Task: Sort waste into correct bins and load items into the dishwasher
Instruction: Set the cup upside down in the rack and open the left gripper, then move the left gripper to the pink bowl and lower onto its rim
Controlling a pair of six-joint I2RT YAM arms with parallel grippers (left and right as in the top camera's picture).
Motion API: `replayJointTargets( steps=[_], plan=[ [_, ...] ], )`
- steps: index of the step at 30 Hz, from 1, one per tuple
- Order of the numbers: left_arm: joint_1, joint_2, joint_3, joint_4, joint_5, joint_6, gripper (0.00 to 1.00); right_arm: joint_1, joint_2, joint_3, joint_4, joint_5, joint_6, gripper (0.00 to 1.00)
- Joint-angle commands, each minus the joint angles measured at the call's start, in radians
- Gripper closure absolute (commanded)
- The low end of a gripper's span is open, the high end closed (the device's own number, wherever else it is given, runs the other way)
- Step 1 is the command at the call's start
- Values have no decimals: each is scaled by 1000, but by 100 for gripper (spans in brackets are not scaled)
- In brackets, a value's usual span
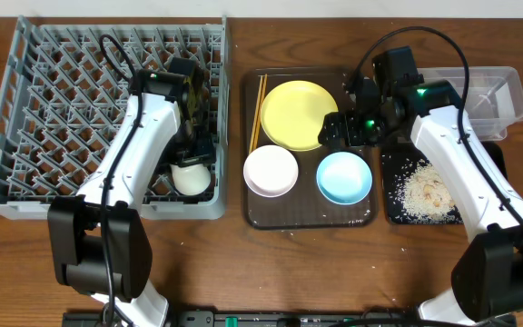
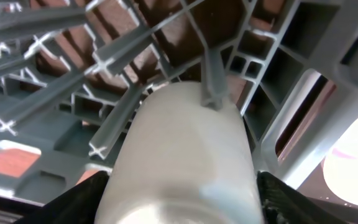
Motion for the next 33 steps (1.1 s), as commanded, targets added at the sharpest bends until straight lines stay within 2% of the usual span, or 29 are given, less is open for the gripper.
replayJointTargets(
  steps=[1,5,10,15,18,22,29,33],
  plan=[
    [-2,3,-4,-22,-13,-8,23,3,-25,21,-2,10,-11,1],
    [-2,3,-4,-39,-13,-7,16,3,-25,21,-2,10,-19,1],
    [-2,-2,6,-52,-8,0,16,3,-25,21,-3,10,-27,1],
    [-21,-50,134,-105,-2,36,16,3,-25,22,11,10,-29,1],
    [-73,-113,210,-99,-2,54,15,1,-25,27,16,10,-29,1],
    [-163,-173,216,-53,17,69,15,-12,-26,64,2,9,-18,1],
    [-299,-144,201,2,24,67,15,-48,-67,211,-99,10,-18,2],
    [-335,-112,201,77,24,58,15,-85,-130,233,-127,10,-18,2]
  ],
)
